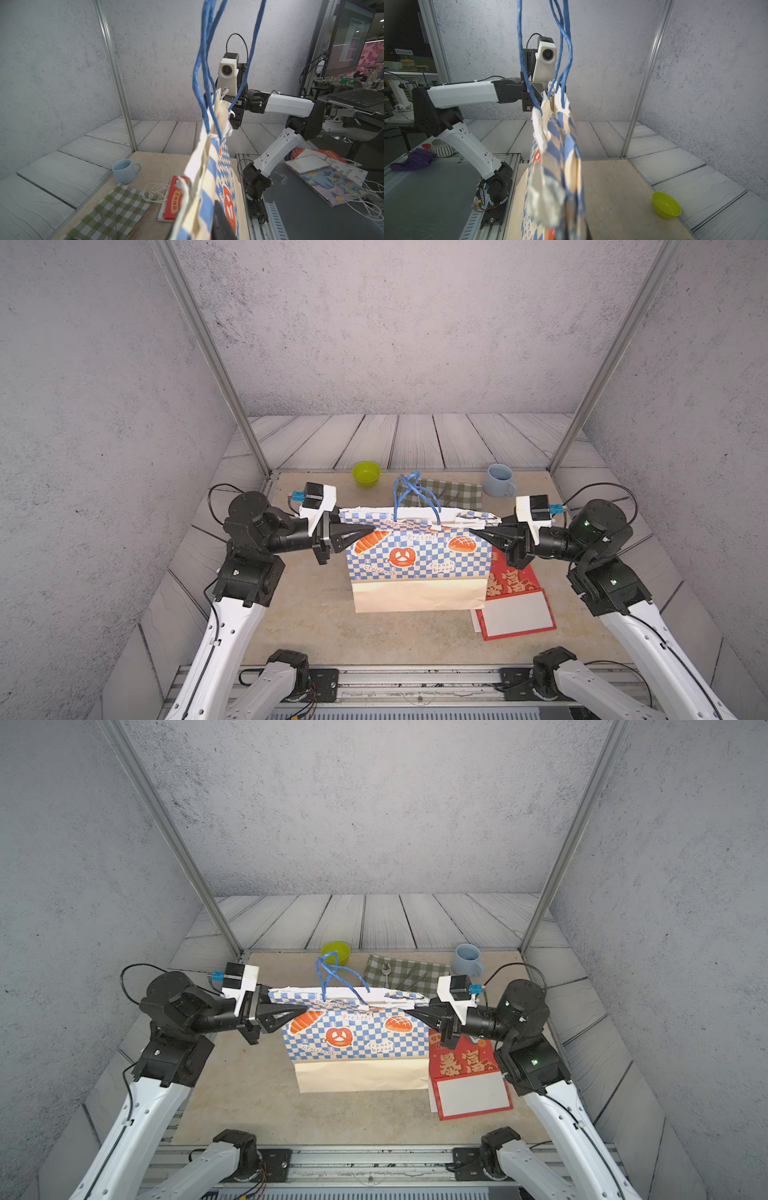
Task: Put away the paper bag
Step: Press the paper bag at the center of the board.
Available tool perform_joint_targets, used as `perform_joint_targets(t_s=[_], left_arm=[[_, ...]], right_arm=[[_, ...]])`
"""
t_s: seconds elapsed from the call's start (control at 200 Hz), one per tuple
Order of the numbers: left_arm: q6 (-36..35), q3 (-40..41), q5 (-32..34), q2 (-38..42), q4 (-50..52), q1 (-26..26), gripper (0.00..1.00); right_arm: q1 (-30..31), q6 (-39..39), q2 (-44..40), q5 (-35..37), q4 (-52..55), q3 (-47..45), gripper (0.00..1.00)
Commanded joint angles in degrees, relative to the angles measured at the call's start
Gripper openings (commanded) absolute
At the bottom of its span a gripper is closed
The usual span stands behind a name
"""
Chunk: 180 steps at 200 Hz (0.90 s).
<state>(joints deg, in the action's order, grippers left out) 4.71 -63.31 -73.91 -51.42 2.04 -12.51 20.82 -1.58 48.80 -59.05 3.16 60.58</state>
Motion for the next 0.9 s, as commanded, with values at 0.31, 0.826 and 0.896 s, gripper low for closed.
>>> perform_joint_targets(t_s=[0.31, 0.826, 0.896], left_arm=[[3.97, 7.67, -1.14, 2.52, -5.48, -0.15, 0.79], [4.97, 6.54, -3.45, 2.81, -5.69, -0.14, 0.31], [4.77, 6.27, -3.56, 2.77, -5.41, -0.19, 0.38]], right_arm=[[0.14, 2.54, -0.76, -1.77, -2.21, 4.79, 0.0], [0.07, -1.47, -0.91, 1.81, 1.85, 5.45, 0.0], [0.02, -1.2, -1.03, 1.57, 1.57, 5.26, 0.0]])
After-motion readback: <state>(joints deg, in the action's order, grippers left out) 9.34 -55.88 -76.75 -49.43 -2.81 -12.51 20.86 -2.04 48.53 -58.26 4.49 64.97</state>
